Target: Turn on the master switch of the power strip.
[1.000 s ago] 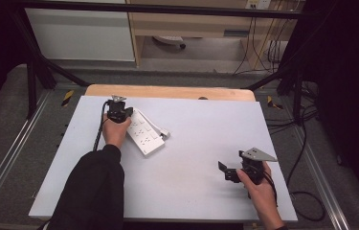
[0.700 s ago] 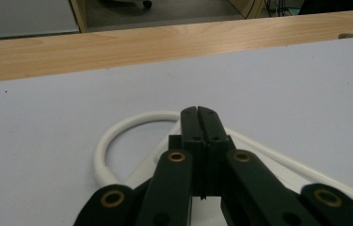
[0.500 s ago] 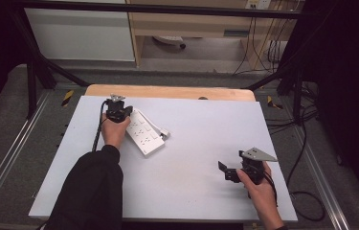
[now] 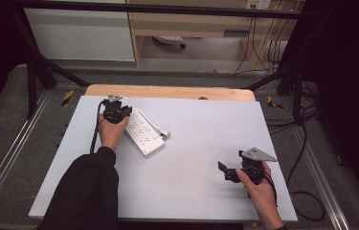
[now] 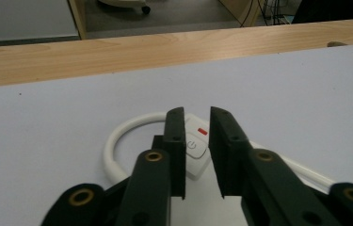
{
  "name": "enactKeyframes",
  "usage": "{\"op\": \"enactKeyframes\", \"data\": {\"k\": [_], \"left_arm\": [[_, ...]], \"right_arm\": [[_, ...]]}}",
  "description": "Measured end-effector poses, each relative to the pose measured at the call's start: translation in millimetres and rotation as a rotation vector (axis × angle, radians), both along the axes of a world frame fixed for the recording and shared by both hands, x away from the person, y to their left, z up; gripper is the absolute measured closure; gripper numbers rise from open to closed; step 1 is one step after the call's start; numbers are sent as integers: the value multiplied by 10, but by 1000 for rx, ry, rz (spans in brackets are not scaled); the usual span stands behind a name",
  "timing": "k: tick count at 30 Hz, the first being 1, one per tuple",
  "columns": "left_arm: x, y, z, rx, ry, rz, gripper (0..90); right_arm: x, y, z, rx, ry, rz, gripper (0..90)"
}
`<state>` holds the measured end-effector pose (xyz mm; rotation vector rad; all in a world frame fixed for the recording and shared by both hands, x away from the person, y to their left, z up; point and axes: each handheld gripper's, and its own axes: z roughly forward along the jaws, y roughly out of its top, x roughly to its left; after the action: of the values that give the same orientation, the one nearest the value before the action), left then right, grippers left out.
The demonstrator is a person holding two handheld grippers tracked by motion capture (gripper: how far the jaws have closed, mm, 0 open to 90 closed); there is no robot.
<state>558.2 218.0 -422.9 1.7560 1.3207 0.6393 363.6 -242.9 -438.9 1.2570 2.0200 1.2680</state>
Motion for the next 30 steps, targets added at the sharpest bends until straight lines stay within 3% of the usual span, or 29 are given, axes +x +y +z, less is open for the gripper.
{"op": "enactKeyframes", "data": {"k": [5,17,30], "left_arm": [[-9,14,18,-23,6,-3,488],[-81,25,105,-69,-16,-22,124],[-324,76,116,-86,-8,-85,103]], "right_arm": [[1,3,-1,0,-1,-2,35],[-1,3,2,-1,0,-1,35],[-2,9,3,-1,-2,-1,35]]}}
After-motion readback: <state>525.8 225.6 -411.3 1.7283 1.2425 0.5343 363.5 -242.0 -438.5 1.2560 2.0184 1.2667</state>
